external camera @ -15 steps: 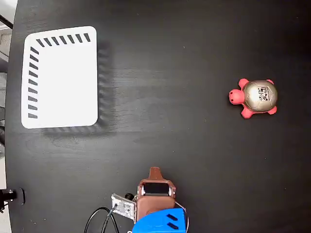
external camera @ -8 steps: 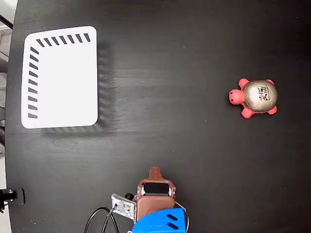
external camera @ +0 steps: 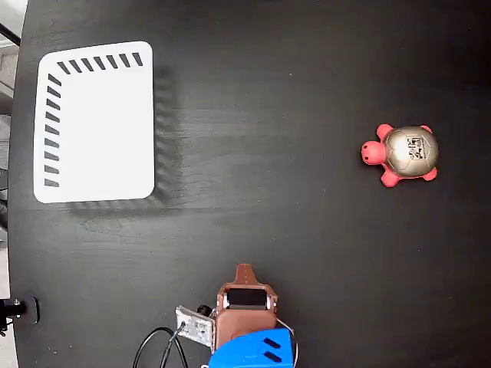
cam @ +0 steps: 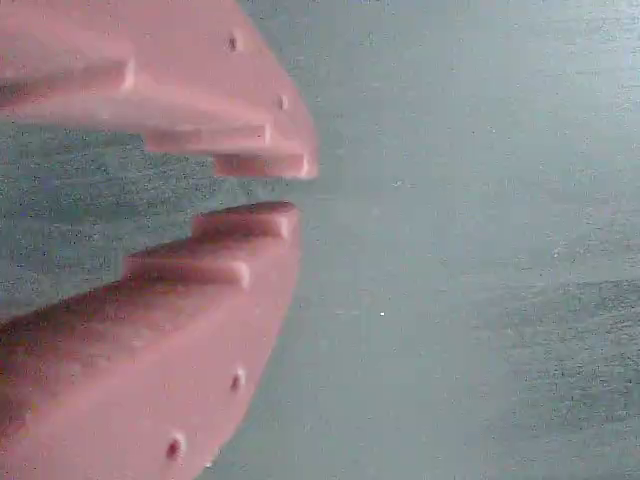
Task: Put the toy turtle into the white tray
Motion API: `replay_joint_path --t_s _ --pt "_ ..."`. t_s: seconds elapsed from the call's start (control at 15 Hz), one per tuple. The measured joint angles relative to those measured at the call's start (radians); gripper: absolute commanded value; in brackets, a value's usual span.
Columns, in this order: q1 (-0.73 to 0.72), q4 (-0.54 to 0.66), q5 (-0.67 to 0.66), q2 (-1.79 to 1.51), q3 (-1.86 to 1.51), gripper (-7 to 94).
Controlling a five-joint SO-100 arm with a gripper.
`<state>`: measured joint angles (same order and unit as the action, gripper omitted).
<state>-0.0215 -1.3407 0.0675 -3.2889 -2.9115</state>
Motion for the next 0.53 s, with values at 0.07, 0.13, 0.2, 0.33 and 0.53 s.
replay_joint_path --t_s 0.07,0.13,0.2,0.33,0.53 --pt "-0.005 0.003 -0.014 0.000 0.000 0" --pt "-0.006 0.005 -0.006 0.000 0.000 0" --pt "-0.006 0.009 0.009 0.000 0.000 0" --pt "0.012 0.041 -0.005 0.040 0.023 0" --pt "0.066 0.066 -0.057 0.360 0.245 0"
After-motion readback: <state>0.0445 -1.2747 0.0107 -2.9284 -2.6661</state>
